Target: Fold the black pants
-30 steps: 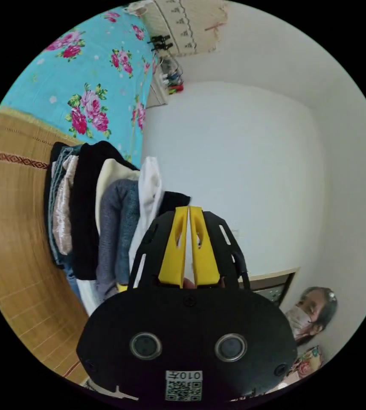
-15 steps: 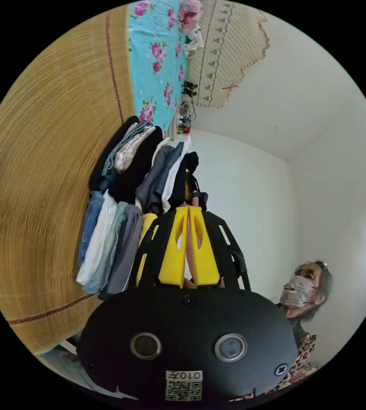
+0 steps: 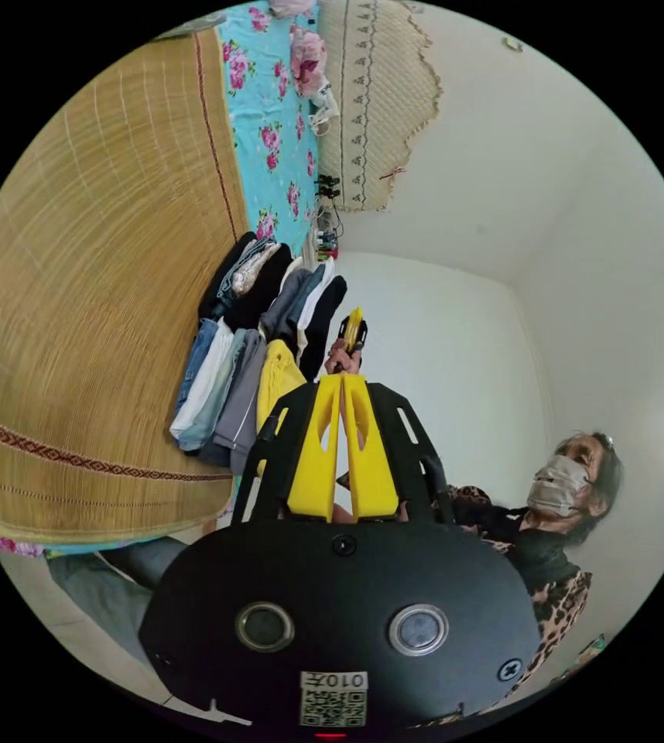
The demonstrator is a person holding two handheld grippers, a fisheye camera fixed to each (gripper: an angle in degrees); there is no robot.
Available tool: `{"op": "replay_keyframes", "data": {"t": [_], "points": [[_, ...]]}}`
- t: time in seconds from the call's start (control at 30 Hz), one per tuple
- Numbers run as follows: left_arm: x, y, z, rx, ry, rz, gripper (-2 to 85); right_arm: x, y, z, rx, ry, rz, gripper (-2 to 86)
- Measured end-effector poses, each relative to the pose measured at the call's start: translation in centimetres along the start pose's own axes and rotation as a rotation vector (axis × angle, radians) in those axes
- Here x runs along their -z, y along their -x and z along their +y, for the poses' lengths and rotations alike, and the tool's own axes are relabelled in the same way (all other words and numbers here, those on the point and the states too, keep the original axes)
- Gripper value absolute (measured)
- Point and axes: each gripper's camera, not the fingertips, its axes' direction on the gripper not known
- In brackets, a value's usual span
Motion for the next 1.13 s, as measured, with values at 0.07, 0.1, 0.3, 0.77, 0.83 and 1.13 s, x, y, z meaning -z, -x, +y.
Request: {"op": "replay_keyframes", "data": {"t": [0.07, 0.1, 0.3, 0.77, 0.83, 1.13], "points": [[1.8, -3.1, 3.3, -0.037, -0.007, -0.006, 0.0, -2.3, 1.8, 2.5, 0.004, 0.062, -0.001, 2.1], [2.2, -3.8, 4.2, -0.046, -0.010, -0.004, 0.0, -4.4, 3.1, 4.6, 0.030, 0.131, 0.007, 2.0], [6.0, -10.6, 14.9, -0.041, -0.110, -0.030, -0.1, -19.5, 7.1, 15.5, 0.121, 0.667, 0.228, 2.2], [25.9, -21.5, 41.3, -0.138, -0.910, -0.369, 2.5, -40.3, 2.6, 30.2, -0.108, 1.096, 0.204, 3.8], [28.2, -21.6, 43.4, -0.135, -0.978, -0.355, 3.3, -43.5, 1.8, 30.6, -0.184, 1.060, 0.194, 4.2], [35.1, -22.0, 52.0, -0.055, -1.159, -0.292, 5.3, -61.1, 2.9, 29.9, -0.212, 1.109, 0.062, 5.8]]}}
